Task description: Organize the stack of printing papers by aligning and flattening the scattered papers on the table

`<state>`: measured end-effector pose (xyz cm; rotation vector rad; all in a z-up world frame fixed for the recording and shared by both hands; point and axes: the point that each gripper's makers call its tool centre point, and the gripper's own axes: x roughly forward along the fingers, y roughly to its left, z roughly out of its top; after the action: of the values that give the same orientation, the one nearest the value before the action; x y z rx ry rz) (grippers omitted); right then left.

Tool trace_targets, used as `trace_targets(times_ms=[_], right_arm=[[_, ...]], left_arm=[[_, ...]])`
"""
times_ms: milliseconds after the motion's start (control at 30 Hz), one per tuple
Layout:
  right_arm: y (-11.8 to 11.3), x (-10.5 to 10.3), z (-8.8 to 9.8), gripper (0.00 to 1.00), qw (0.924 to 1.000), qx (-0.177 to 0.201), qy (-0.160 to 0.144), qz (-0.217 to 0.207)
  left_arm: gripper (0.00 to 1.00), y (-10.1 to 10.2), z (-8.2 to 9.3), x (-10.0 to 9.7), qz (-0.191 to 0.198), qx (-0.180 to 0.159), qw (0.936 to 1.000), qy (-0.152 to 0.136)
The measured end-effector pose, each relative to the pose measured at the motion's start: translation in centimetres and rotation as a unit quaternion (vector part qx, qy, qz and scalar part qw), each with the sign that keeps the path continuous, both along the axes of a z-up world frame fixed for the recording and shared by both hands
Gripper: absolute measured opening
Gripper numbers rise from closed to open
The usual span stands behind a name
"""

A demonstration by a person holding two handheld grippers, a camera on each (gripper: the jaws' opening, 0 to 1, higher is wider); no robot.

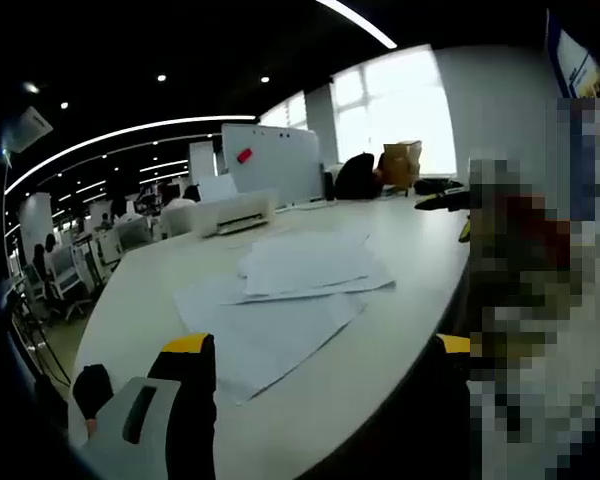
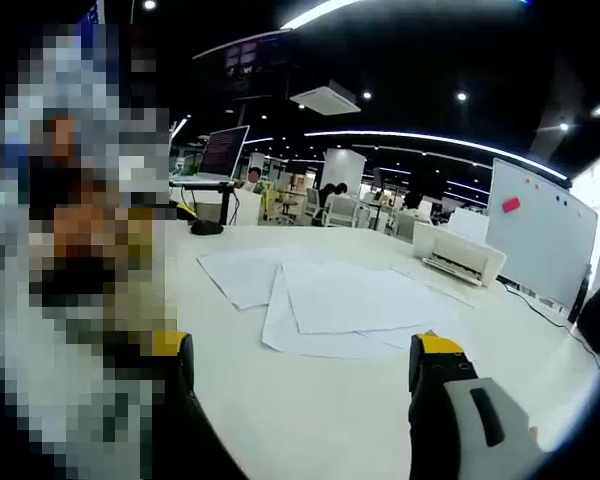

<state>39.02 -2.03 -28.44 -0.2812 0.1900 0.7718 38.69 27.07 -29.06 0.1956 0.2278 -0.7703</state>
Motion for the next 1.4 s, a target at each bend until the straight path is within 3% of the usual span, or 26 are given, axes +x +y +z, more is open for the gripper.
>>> trace_targets(times_ms=[633,1400], right_arm=[[-0.4,-0.1,0.0,0.83,1.0,0.009,0.0,-0.003],[-0.1,0.2,0.5,0.81,0.9999,0.014,-0.002,-0.003]], left_arm=[[0.9,-0.3,-0.1,0.0,0.001,-0.002,1.0,0.003],[0.89,-0.5,1.1,0.3,0.002,-0.01,0.9999,-0.005]])
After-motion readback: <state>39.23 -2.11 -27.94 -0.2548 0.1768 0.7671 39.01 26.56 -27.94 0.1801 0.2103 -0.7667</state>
